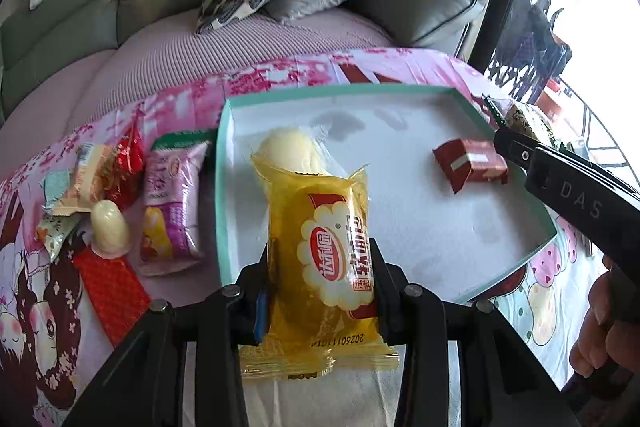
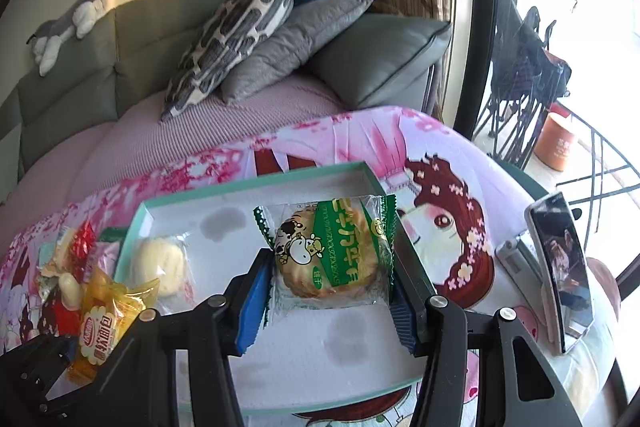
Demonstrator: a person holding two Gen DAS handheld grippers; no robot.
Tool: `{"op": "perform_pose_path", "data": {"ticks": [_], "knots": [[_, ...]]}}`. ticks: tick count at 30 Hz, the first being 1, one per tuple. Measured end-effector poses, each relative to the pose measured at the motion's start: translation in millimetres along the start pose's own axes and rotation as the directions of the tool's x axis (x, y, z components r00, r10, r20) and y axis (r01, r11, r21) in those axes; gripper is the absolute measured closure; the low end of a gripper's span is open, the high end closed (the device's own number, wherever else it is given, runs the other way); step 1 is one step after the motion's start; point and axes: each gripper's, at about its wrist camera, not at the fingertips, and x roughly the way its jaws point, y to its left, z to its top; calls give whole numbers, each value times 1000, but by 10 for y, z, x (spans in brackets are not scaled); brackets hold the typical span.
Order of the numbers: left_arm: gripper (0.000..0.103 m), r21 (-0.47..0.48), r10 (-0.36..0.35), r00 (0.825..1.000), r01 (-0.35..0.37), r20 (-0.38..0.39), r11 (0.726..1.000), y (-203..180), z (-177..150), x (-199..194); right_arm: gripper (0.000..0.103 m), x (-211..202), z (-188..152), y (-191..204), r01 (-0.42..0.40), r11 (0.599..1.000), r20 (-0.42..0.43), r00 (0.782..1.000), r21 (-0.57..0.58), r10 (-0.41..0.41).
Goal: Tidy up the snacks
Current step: 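Lower both snacks into the tray and open both grippers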
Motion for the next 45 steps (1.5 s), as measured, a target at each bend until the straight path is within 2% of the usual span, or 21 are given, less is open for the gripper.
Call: {"op": "perform_pose_path", "data": {"ticks": [5, 12, 24, 45], "knots": [[62, 7, -5, 1000, 5, -30, 1000, -37, -45, 82, 46, 123, -68, 7, 2, 1000, -62, 998, -3, -2], [61, -2, 0, 999, 0, -41, 1000, -40, -70, 137, 46, 211, -122, 62, -13, 1000, -103, 995, -25, 10], [61, -50, 9, 998, -13, -63, 999, 48, -80, 302, 46, 461, -269, 186, -48, 997, -205, 978, -55, 36], [60, -38, 51, 997, -53, -59, 998, 73, -73, 433, 44, 649, -393, 224, -35, 996, -272, 962, -79, 12]]}}
